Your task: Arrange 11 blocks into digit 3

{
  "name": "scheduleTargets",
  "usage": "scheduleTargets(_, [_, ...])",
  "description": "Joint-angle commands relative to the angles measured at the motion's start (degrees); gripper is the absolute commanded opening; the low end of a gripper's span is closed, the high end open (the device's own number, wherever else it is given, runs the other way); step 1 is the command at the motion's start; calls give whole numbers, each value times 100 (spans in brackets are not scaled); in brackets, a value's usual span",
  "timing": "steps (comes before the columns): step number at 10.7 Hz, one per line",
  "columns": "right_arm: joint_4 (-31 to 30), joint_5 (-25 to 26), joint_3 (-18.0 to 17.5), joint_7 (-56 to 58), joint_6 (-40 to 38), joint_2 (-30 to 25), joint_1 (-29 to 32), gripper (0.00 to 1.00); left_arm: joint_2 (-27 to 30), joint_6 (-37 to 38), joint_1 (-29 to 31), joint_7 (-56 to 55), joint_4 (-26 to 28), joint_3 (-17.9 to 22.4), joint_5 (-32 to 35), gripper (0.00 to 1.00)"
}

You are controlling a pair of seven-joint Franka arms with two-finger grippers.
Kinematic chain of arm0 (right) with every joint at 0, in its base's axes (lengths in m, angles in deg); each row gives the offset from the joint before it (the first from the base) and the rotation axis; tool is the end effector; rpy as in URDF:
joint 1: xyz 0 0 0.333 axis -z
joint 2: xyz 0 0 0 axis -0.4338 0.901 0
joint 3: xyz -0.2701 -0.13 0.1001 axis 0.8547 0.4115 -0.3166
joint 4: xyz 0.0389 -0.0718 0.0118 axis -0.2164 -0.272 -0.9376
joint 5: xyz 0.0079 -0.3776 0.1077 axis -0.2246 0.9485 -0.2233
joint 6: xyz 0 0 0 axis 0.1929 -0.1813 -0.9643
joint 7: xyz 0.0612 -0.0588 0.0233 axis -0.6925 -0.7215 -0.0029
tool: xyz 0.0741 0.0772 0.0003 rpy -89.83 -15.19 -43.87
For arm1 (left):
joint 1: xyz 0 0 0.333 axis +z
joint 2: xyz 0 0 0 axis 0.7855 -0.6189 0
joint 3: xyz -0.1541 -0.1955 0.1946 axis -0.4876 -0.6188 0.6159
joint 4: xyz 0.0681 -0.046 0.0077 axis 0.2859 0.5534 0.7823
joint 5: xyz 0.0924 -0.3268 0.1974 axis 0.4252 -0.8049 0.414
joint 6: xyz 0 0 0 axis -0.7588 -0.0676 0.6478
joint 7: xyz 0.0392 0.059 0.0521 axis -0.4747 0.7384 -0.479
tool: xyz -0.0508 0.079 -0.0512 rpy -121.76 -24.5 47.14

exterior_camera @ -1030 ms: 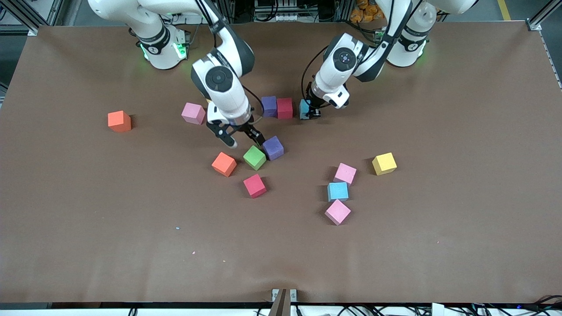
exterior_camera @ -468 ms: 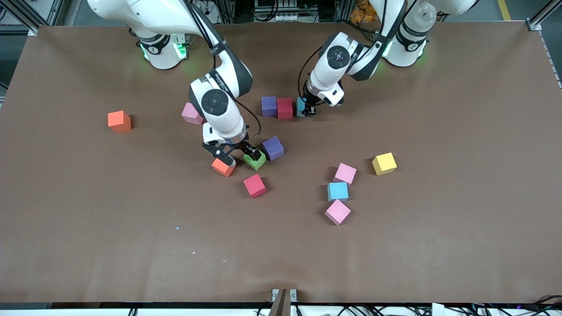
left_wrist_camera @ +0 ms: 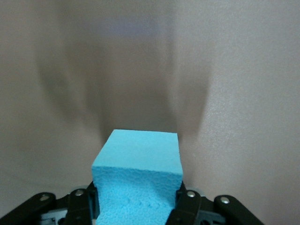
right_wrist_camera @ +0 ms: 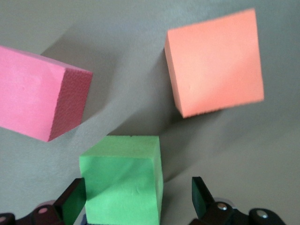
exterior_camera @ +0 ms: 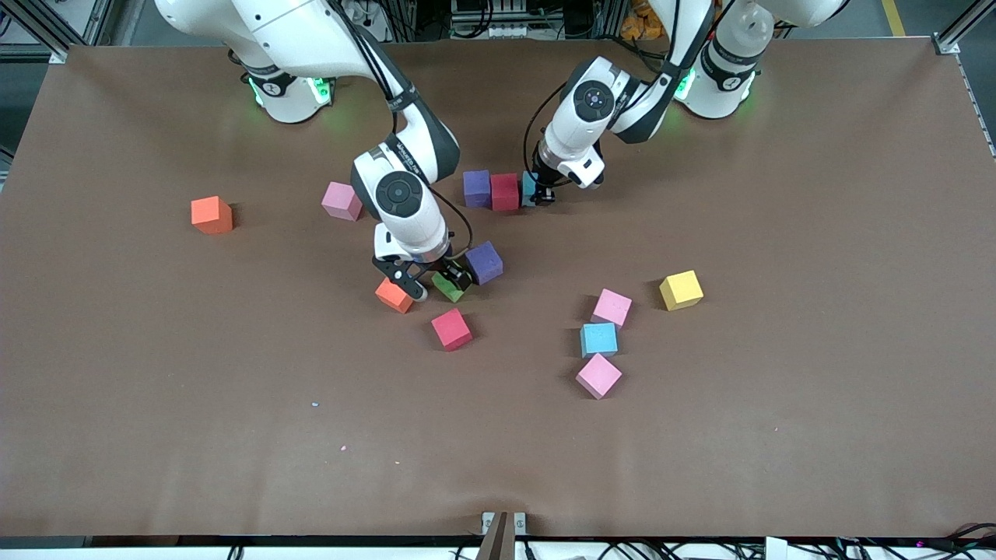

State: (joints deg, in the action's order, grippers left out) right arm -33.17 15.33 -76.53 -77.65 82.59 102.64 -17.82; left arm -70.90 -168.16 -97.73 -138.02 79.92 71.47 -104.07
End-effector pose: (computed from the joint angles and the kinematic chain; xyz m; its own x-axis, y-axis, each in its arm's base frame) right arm 0.4984 0.4038 0.2244 0.7055 -0.7068 -0.0510 -0.7087 -0.7039 -0.0481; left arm 0.2885 -0.4182 0.1917 -0.0781 0.9688 -0.2353 0.9924 0.0529 -0.1115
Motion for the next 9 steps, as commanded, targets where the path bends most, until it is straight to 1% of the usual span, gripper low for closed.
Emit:
scheduleTargets(1, [279,4,-29,-881,-122,99,-182,100,-289,-188,-141,-41,-158,77,-84,0])
scheduleTargets(2, [376,4,-30,-1302,-114,107,-260,100,-332,-188,-141,-41,-184,85,-84,0])
scheduleTargets(3, [446,-4,-30,-1446,-88,160,-305,100,-350,-188,-141,-41,-237,94,-84,0])
scheduleTargets(5, [691,-171,-30,-1937,-61,396,-419,100,-429,-197,-176,-41,-307,138,-75,0])
scheduleTargets(6, [780,-171,-30,-2131,-43,476,-428,100,-447,-197,-176,-41,-333,156,-75,0])
scheduleTargets(8, [973,-171,-30,-2221,0,739,-446,100,-456,-197,-176,-41,-343,156,-75,0])
scheduleTargets(9, [974,-171,-38,-2212,1,758,-446,100,-456,-197,-176,-33,-343,156,-66,2])
